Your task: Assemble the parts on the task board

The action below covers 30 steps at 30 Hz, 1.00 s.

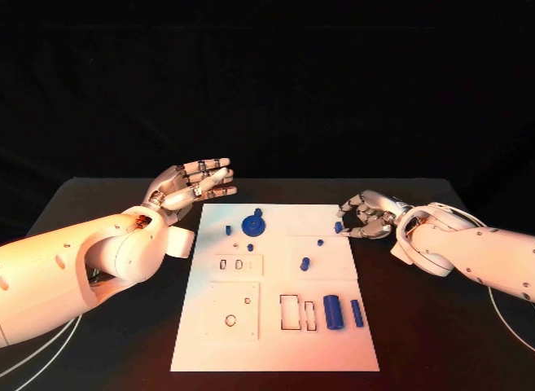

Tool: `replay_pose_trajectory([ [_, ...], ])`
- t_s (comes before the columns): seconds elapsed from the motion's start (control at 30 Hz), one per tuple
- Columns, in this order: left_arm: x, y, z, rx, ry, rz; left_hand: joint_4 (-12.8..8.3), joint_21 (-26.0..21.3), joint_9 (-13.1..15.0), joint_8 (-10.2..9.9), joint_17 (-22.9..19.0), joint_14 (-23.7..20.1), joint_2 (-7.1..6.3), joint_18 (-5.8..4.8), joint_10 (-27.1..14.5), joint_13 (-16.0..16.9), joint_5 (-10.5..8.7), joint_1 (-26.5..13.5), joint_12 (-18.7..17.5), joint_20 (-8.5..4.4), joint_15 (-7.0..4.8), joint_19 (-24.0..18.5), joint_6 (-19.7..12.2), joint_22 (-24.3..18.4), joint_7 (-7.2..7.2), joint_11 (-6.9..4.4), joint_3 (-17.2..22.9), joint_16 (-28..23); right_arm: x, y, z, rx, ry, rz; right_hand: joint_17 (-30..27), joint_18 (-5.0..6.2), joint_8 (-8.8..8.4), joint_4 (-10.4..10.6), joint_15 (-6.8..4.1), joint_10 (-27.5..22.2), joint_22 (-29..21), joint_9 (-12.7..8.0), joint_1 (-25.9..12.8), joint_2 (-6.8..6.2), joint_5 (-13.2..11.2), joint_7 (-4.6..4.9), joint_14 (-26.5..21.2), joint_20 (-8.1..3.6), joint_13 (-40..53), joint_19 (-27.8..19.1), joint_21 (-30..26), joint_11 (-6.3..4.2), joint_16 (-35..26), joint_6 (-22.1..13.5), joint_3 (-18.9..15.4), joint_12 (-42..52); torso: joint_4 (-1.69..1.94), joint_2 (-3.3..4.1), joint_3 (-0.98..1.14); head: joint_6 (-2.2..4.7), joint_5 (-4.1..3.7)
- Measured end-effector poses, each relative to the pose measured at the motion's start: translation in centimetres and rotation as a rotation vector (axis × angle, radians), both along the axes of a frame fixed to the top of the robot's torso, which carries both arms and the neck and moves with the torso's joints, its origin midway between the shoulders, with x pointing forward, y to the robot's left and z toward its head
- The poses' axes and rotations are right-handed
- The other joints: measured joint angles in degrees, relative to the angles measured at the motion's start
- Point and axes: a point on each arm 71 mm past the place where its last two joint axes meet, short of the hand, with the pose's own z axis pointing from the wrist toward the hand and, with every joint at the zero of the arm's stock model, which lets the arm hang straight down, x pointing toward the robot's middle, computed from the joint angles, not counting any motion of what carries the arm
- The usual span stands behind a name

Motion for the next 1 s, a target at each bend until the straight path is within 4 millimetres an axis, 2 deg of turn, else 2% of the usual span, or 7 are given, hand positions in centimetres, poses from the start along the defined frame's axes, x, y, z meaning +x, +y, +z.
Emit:
replay_pose_trajectory([
  [0.2,0.01,-0.01,0.0,0.0,0.0,0.0,0.0,0.0,0.0,0.0,0.0,0.0,0.0,0.0,0.0,0.0,0.0,0.0,0.0,0.0,0.0,0.0,0.0,0.0,0.0,0.0,0.0,0.0,0.08,0.36,-0.17,-0.002,0.004,0.008,0.0,0.0,0.0,-0.4,0.0,0.2,0.0,0.1,0.2,0.23,0.3,-0.04,0.0,0.0,0.0,0.0,0.2,-0.21,0.0,0.9,0.9,0.2,0.06,-0.04,0.02,-0.32,-0.08],
  [0.37,0.01,-0.01,-0.01,0.0,0.0,0.0,0.0,0.0,0.0,0.0,0.0,0.0,0.0,0.0,0.0,0.0,0.0,0.0,0.0,0.0,0.0,0.0,0.0,0.0,0.0,0.0,0.0,0.0,0.15,0.47,-0.23,-0.005,0.003,0.009,0.0,0.0,0.0,-0.8,-0.01,0.7,0.0,0.1,0.6,0.62,-1.1,-0.3,0.0,-0.23,0.0,0.2,0.6,-0.31,0.0,2.1,2.8,0.6,0.09,-0.07,0.02,-0.41,-0.16],
  [0.6,0.02,0.01,-0.01,0.0,0.0,0.0,0.0,0.0,0.0,0.0,0.0,0.0,0.0,0.0,0.0,0.0,0.0,0.0,0.0,-0.02,0.0,0.0,0.0,0.0,0.0,0.0,0.0,0.0,0.26,0.7,-0.29,-0.007,0.004,0.011,0.0,0.0,0.7,-1.2,-0.01,1.2,0.0,0.2,0.0,1.19,-1.7,-1.11,0.0,-0.64,0.0,0.6,1.1,-0.81,0.0,4.2,4.7,1.1,0.02,-0.07,0.05,-0.52,-0.01],
  [1.0,0.03,0.04,-0.02,0.001,0.001,0.001,0.0,0.0,-0.1,0.0,0.0,0.0,0.0,0.0,0.0,0.0,0.0,0.0,0.0,-0.22,0.0,-0.2,0.0,0.0,0.0,0.0,0.0,0.0,0.38,0.88,-0.38,-0.012,0.008,0.011,0.0,0.0,0.89,-1.2,-0.43,1.4,0.0,0.2,-0.1,1.3,-1.9,-1.23,0.0,-0.62,0.0,1.1,1.3,-1.01,0.0,4.7,5.2,1.1,0.0,-0.09,0.05,-0.64,0.03],
])
